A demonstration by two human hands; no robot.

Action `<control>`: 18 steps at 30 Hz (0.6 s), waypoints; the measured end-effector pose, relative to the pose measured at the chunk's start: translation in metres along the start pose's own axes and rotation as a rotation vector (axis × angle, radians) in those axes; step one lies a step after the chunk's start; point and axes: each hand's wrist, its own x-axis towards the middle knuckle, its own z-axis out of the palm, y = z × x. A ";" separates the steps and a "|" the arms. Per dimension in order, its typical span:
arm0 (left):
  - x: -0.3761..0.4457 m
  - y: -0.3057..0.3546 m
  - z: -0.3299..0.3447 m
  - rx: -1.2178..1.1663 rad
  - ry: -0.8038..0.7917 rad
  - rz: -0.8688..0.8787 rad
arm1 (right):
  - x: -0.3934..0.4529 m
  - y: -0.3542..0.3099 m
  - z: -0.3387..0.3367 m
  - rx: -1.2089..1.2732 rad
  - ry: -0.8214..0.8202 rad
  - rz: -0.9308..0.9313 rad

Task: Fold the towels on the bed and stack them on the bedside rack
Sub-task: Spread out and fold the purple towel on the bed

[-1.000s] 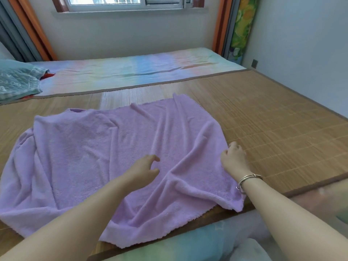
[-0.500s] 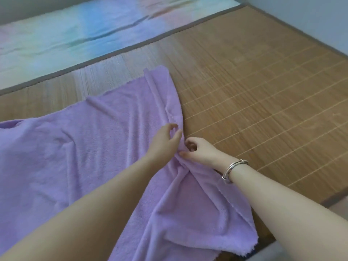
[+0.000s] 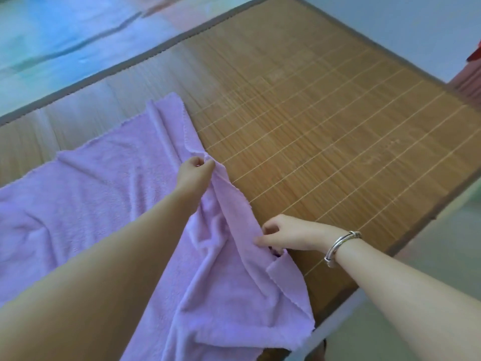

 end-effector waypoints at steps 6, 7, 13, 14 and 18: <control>0.001 0.032 0.027 -0.067 -0.030 0.030 | -0.027 0.018 -0.006 -0.214 0.035 0.023; 0.001 0.033 0.030 -0.070 -0.022 0.029 | -0.029 0.021 -0.008 -0.253 0.074 0.025; 0.004 0.032 0.038 -0.052 -0.003 0.020 | -0.037 0.039 -0.015 -0.251 -0.020 0.197; 0.006 0.033 0.039 -0.049 0.005 0.024 | -0.040 0.041 -0.019 -0.245 -0.017 0.180; 0.017 0.041 0.046 -0.084 0.048 0.077 | -0.053 0.055 -0.047 -0.060 0.240 0.128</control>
